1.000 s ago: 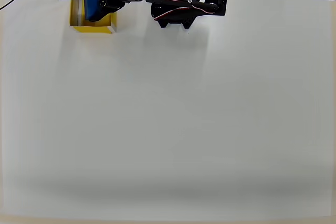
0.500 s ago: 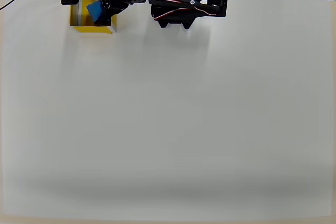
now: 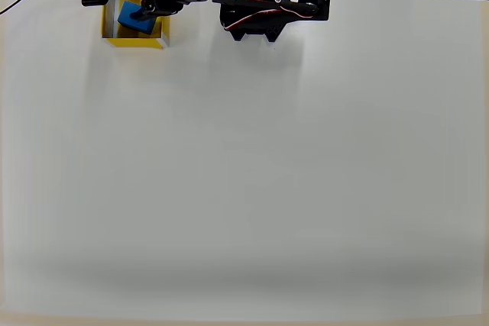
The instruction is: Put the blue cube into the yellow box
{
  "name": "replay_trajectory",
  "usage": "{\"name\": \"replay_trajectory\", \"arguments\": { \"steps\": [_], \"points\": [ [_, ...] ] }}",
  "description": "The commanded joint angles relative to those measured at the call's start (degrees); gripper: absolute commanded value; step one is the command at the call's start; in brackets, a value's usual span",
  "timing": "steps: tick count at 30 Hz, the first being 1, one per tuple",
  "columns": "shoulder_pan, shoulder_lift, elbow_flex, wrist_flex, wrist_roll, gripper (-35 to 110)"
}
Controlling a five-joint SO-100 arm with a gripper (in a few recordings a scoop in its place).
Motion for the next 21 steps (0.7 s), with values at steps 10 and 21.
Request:
{"name": "replay_trajectory", "arguments": {
  "steps": [10,21],
  "points": [
    [-34.98,0.7,-18.63,0.79,9.14,0],
    [-70.14,7.56,-13.27,-3.43,8.61,0]
  ]
}}
